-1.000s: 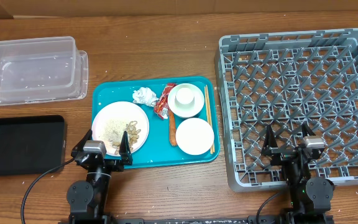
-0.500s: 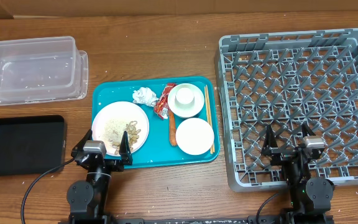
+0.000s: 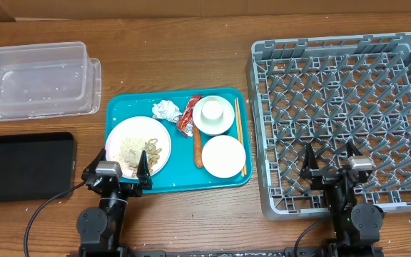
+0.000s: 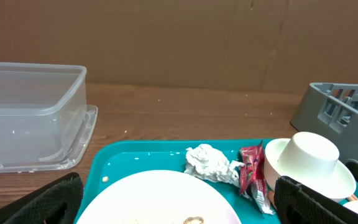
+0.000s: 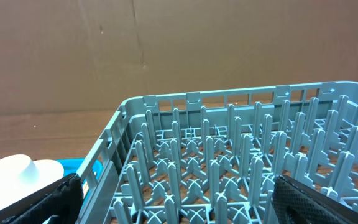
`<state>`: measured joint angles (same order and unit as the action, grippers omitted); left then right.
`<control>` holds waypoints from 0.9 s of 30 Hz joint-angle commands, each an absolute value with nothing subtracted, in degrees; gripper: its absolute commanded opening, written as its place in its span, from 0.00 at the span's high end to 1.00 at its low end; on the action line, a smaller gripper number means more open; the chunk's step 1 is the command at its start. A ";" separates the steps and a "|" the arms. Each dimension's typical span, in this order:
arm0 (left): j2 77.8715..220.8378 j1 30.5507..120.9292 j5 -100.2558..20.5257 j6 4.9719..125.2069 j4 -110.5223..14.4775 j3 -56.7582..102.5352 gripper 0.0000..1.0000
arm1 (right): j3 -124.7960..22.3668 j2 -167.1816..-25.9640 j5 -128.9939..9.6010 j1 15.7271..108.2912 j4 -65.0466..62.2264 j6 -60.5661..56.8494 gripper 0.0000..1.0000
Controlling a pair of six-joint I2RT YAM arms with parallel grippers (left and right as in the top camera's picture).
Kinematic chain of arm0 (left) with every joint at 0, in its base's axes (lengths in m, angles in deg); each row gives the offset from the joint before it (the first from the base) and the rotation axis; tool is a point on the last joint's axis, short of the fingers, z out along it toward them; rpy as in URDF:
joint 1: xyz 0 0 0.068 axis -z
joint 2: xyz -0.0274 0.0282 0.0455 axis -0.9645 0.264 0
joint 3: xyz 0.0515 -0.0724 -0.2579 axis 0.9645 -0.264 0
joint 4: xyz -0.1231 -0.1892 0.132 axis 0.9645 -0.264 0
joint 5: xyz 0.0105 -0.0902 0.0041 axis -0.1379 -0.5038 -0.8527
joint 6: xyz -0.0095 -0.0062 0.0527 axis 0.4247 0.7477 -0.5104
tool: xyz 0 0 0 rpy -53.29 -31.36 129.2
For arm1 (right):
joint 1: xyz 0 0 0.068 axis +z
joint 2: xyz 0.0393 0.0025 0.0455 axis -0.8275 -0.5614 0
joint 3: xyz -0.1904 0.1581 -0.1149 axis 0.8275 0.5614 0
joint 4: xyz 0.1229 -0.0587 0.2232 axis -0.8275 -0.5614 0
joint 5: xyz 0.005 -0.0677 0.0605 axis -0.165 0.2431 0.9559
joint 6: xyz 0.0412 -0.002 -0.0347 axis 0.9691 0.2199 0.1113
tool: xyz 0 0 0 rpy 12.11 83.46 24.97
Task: Sort waste into correct bins and load items into the dishwasher
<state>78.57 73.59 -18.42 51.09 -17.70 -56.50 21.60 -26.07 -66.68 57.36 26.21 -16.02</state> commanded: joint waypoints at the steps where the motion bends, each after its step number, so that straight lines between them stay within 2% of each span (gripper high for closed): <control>1: 77.96 73.98 -18.05 50.04 -17.85 -56.71 0.00 | 22.19 -25.99 -66.81 57.39 26.56 -16.42 0.00; 24: 77.96 73.98 -16.87 49.76 -17.83 -56.71 0.00 | 22.19 -25.99 -66.83 57.39 26.56 -16.42 0.00; 27: 77.96 74.00 -19.04 53.54 -17.70 -56.71 0.00 | 22.19 -25.99 -66.83 57.39 26.56 -16.42 0.00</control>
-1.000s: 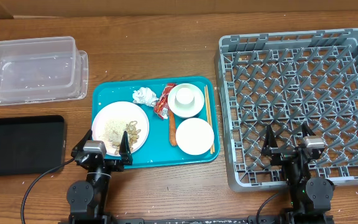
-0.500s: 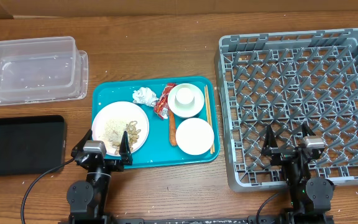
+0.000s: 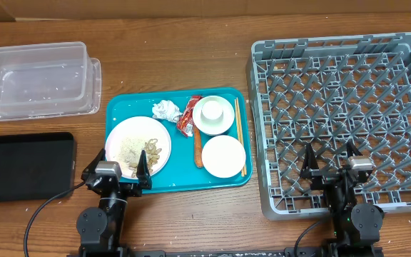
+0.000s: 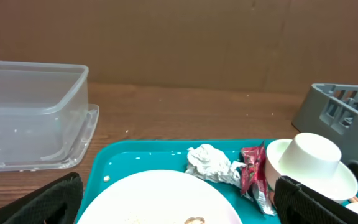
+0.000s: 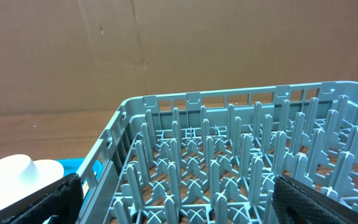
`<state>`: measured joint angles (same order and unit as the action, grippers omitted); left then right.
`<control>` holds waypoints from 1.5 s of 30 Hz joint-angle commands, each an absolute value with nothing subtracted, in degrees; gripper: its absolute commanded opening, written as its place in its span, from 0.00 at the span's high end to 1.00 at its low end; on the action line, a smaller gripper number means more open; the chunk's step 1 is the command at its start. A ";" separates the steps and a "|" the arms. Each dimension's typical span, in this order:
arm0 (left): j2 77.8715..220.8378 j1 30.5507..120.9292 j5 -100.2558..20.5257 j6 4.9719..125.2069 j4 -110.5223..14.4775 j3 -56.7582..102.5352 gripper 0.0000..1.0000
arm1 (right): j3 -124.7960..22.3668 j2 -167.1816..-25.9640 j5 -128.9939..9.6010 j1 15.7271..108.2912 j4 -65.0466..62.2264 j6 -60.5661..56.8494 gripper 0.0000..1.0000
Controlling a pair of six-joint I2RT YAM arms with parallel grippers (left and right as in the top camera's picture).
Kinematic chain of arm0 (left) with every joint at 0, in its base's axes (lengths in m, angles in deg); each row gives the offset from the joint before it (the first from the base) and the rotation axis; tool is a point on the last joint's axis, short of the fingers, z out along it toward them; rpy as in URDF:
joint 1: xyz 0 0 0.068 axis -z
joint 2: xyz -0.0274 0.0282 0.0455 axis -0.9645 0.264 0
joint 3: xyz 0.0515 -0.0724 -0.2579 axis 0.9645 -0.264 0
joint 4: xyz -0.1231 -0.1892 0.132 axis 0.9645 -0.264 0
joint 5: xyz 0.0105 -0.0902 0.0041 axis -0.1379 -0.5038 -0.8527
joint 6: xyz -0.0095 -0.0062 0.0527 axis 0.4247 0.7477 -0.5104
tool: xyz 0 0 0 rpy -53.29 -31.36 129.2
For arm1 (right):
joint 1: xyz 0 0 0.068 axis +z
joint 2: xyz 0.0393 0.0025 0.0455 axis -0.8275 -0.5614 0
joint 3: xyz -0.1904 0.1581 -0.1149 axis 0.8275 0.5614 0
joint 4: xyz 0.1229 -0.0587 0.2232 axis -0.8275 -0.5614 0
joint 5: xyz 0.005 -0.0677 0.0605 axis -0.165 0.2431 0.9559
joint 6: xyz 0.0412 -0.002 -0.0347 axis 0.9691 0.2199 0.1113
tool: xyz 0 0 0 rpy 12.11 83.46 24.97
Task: Sort waste into correct bins and load items into the dishwasher
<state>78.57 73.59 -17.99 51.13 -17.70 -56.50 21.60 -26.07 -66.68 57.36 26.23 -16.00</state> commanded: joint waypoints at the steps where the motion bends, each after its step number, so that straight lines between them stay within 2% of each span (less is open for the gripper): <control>1: 77.96 74.00 -26.47 63.96 -16.95 -56.65 0.00 | 22.19 -25.99 -66.81 57.39 26.56 -16.42 0.00; 6: 77.96 73.98 -42.93 88.20 -16.32 -56.65 0.00 | 22.19 -25.99 -66.81 57.39 26.56 -16.42 0.00; 9: 77.96 73.98 -44.89 96.05 -16.30 -56.65 0.00 | 22.19 -25.99 -66.81 57.39 26.56 -16.42 0.00; 13: 77.96 73.98 -47.51 99.98 -13.41 -56.67 0.00 | 22.19 -25.99 -66.81 57.39 26.56 -16.42 0.00; 16: 77.96 73.98 -55.32 96.44 -5.65 -56.28 0.00 | 22.19 -25.99 -66.83 57.39 26.56 -16.42 0.00; 21: 78.44 73.96 -55.03 90.78 -8.23 -49.96 0.00 | 22.19 -25.99 -66.81 57.39 26.56 -16.42 0.00; 27: 86.83 73.96 -51.54 76.40 -28.34 -33.87 0.00 | 22.19 -25.99 -66.83 57.39 26.56 -16.42 0.00; 37: 116.19 73.98 -50.36 55.75 -60.05 -4.52 0.00 | 22.19 -25.99 -66.81 57.39 26.56 -16.42 0.00; 42: 130.07 74.13 -48.70 50.22 -75.44 6.01 0.00 | 22.19 -25.99 -66.83 57.39 26.56 -16.42 0.00; 45: 137.02 75.58 -42.84 49.17 -82.74 9.67 0.00 | 22.19 -25.99 -66.81 57.39 26.56 -16.42 0.00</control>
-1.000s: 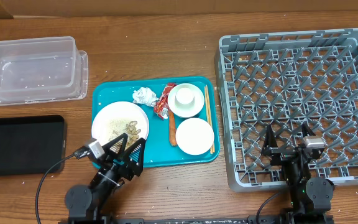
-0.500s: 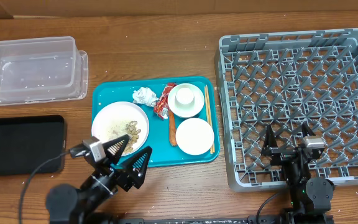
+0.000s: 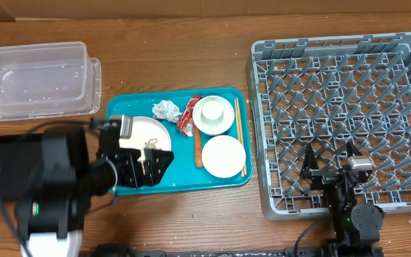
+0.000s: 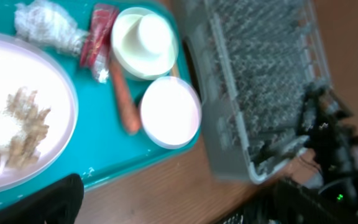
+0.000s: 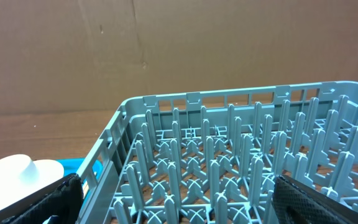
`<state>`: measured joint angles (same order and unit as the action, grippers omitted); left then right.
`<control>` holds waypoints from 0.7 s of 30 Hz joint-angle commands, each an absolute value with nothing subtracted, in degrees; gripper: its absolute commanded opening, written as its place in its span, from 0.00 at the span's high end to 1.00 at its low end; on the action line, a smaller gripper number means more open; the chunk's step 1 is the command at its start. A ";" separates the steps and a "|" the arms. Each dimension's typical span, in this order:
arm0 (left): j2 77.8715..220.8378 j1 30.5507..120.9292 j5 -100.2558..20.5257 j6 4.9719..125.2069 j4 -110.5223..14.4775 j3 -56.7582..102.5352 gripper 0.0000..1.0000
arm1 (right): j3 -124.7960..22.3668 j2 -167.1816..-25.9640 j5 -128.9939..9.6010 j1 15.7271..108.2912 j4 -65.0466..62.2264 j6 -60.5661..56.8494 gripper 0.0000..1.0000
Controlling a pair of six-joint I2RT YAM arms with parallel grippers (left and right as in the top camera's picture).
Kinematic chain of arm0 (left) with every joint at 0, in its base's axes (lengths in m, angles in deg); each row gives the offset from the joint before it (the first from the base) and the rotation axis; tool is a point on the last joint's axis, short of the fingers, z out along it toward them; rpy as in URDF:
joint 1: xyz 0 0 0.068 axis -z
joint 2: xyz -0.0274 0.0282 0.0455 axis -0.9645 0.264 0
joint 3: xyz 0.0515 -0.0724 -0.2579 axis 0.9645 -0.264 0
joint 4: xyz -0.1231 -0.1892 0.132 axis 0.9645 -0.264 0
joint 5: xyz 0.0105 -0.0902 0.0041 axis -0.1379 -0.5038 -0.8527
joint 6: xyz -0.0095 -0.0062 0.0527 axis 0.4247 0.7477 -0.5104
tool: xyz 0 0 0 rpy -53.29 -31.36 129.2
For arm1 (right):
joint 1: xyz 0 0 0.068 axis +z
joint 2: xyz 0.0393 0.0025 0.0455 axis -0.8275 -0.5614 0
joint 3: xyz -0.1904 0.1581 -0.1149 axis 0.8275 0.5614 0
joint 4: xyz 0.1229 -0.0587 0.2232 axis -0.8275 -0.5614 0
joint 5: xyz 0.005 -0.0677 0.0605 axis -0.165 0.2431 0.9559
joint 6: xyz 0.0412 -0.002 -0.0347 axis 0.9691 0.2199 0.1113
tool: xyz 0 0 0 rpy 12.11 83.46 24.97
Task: Sort waste into correct bins and load items into the dishwasher
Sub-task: 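Move the left gripper over the teal tray toward the food plate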
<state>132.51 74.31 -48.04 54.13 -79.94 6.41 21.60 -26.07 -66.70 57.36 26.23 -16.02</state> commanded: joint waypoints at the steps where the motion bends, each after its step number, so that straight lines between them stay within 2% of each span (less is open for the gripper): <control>1: 139.64 76.67 -39.52 49.21 -84.97 10.45 0.00 | 22.19 -25.99 -66.81 57.39 26.56 -16.42 0.00; 6: 147.38 81.39 -31.67 53.06 -87.27 10.69 0.00 | 22.19 -25.99 -66.81 57.39 26.56 -16.42 0.00; 11: 153.74 83.44 -36.67 62.30 -84.27 10.69 0.00 | 22.19 -25.99 -66.81 57.39 26.56 -16.42 0.00; 14: 155.92 83.64 -38.49 61.63 -81.85 10.69 0.00 | 22.19 -25.99 -66.81 57.39 26.56 -16.42 0.00; 17: 157.30 85.74 -31.19 62.24 -79.57 10.69 0.00 | 22.19 -25.99 -66.81 57.39 26.56 -16.42 0.00; 21: 159.29 91.99 -14.34 67.53 -78.02 10.67 0.00 | 22.19 -25.99 -66.81 57.39 26.56 -16.42 0.00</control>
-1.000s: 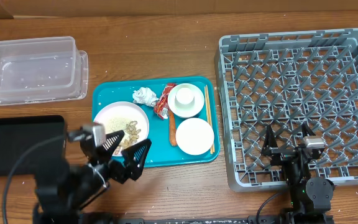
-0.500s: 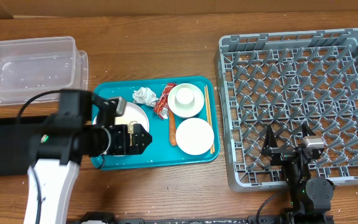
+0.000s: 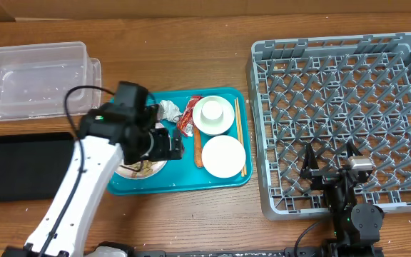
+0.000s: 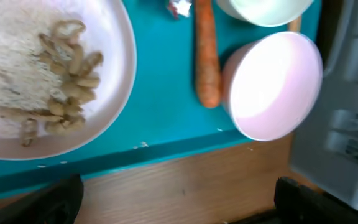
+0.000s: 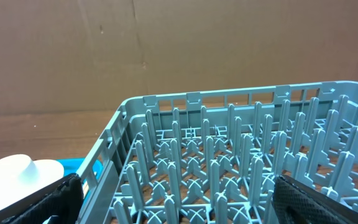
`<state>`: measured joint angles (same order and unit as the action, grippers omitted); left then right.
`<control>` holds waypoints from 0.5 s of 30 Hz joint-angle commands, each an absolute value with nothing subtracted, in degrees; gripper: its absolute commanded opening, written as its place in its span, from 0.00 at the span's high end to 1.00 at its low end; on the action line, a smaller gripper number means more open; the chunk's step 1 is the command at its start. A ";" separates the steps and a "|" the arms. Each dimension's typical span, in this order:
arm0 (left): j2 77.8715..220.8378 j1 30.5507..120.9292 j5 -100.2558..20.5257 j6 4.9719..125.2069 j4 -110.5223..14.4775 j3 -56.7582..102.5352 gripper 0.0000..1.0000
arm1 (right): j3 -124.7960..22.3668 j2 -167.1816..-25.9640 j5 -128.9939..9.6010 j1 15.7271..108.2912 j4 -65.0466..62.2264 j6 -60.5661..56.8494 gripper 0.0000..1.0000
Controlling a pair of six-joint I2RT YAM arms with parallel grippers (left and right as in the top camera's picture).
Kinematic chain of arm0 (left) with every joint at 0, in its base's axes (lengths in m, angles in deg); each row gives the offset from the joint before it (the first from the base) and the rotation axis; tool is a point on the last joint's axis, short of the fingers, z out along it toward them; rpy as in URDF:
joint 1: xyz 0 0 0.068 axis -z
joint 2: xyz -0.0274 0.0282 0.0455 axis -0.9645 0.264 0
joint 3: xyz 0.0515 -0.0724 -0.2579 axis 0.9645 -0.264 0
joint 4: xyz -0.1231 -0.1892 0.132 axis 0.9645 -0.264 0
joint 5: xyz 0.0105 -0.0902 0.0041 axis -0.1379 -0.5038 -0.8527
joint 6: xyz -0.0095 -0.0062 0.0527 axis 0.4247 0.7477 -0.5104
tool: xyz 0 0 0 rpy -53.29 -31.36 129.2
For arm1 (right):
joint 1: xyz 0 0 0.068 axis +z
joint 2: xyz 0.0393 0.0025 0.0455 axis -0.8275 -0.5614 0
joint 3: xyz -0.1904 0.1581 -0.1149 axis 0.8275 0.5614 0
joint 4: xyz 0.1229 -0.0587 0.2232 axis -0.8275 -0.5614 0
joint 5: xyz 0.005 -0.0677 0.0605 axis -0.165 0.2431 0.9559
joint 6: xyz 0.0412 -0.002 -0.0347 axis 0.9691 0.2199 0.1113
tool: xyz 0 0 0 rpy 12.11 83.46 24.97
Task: Sort waste into correct bins and load items into the dishwasher
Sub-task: 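Move the left gripper over the teal tray toward the food plate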
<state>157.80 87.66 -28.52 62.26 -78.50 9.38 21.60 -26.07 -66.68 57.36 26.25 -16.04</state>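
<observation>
The teal tray (image 3: 123, 107) holds a white plate of rice and scraps (image 4: 42, 68), an orange carrot (image 4: 205, 56), a white bowl (image 4: 271, 84), a cup on a saucer (image 3: 212, 114), a crumpled paper (image 3: 168, 109), a red wrapper (image 3: 189, 114) and chopsticks (image 3: 237, 132). My left gripper (image 3: 165, 146) hangs open over the tray, between plate and carrot, holding nothing. In its wrist view the left gripper (image 4: 179, 208) shows only its dark fingers (image 4: 42, 200) at the bottom corners. My right gripper (image 5: 179, 202) rests open and empty at the grey dish rack's (image 5: 241, 162) front edge.
A clear plastic bin (image 3: 38, 78) stands at the back left. A black tray (image 3: 23, 165) lies at the front left, beside the teal tray. The rack (image 3: 341, 114) fills the right side. Brown cardboard backs the table.
My left arm has reached further right and back over the tray. The wrist camera now looks closer and straight down on plate, carrot and bowl. The right arm has not moved.
Both grippers first rested open at the table's front edge, the left before the tray, the right at the rack. Then the left arm stood raised over the plate's left side. Now it hangs over the tray's middle. No object has moved.
</observation>
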 commanded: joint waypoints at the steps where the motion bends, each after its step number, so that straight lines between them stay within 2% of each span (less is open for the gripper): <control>1: 160.75 96.03 -9.20 69.73 -77.52 10.67 0.00 | 22.19 -25.99 -66.81 57.39 26.56 -16.42 0.00; 2: 162.46 99.92 -4.28 72.25 -76.88 10.67 0.00 | 22.19 -25.99 -66.81 57.39 26.56 -16.42 0.00; 6: 166.02 104.65 3.30 75.29 -76.23 10.67 0.00 | 22.19 -25.99 -66.81 57.39 26.56 -16.42 0.00; 15: 173.43 104.16 3.17 75.18 -74.37 10.67 0.00 | 22.19 -25.99 -66.81 57.39 26.56 -16.42 0.00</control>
<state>171.11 104.93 0.61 73.80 -74.83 9.51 21.60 -26.07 -66.66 57.36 26.18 -16.02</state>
